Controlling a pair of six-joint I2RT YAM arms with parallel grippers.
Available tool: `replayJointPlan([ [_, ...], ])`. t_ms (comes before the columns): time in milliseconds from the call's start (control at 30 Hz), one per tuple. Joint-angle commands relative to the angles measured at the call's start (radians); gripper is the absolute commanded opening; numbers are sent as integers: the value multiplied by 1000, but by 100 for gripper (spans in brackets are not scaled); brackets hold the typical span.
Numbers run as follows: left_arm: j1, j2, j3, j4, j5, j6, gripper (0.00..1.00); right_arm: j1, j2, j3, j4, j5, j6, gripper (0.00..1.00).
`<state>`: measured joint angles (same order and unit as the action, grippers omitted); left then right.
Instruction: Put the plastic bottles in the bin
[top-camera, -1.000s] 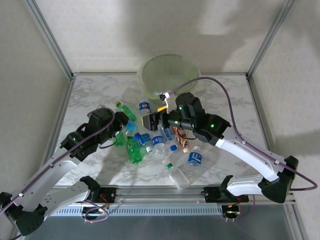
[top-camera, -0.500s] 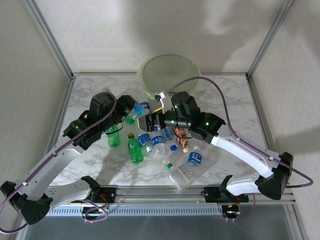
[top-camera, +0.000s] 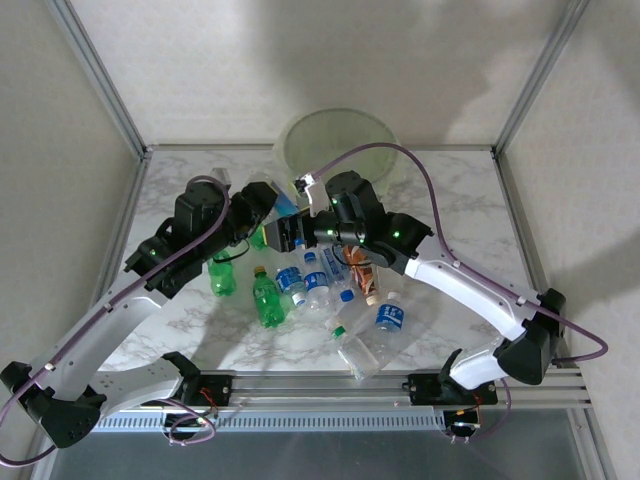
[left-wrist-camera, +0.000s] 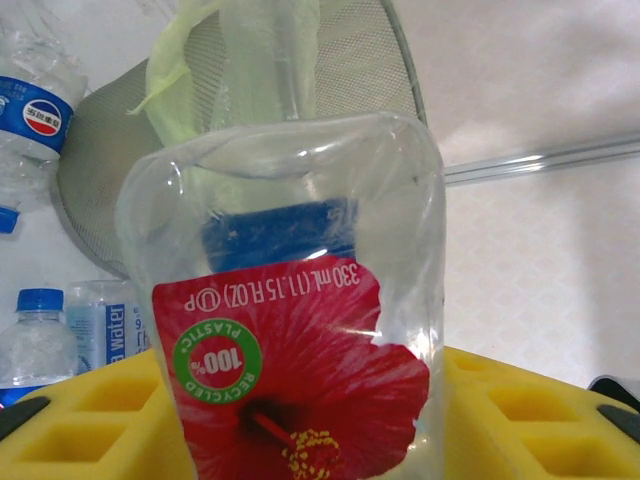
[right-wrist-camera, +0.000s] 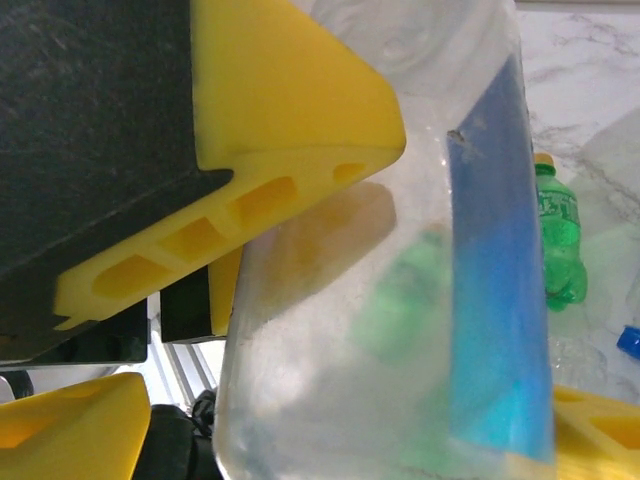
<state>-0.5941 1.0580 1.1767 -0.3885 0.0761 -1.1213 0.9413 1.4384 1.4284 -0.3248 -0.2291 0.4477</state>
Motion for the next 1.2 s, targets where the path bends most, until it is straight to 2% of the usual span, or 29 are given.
replayJointPlan([
  [0, -6, 7, 28, 53, 28, 16, 51, 9, 4, 41, 26, 13, 5, 83],
  [133, -6, 17, 31, 80, 38, 16, 51, 9, -5, 37, 27, 28, 10, 70],
  [300, -6, 24, 31, 88, 36, 18, 55, 10, -22, 32, 39, 49, 13, 62],
  [367, -6, 22, 29, 95, 31, 20, 64, 9, -29, 33, 40, 59, 13, 60],
  [467, -6, 19, 29, 106, 17, 29, 84, 9, -37, 35, 40, 75, 14, 58],
  [500, -6, 19, 32, 110, 5, 39, 98, 9, -40, 39, 38, 85, 14, 58],
  [633, 29, 33, 83, 79, -40, 107, 100, 4, -33, 89, -10, 158, 14, 55],
  [833, 114, -19, 129, 80, -126, 196, 100, -51, 48, 297, -183, 346, -4, 54],
  [933, 145, -56, 115, 60, -189, 219, 100, -107, 108, 403, -267, 427, -5, 54],
  [1167, 171, -141, -12, 63, -194, 256, 100, -200, 260, 549, -343, 497, -28, 55],
])
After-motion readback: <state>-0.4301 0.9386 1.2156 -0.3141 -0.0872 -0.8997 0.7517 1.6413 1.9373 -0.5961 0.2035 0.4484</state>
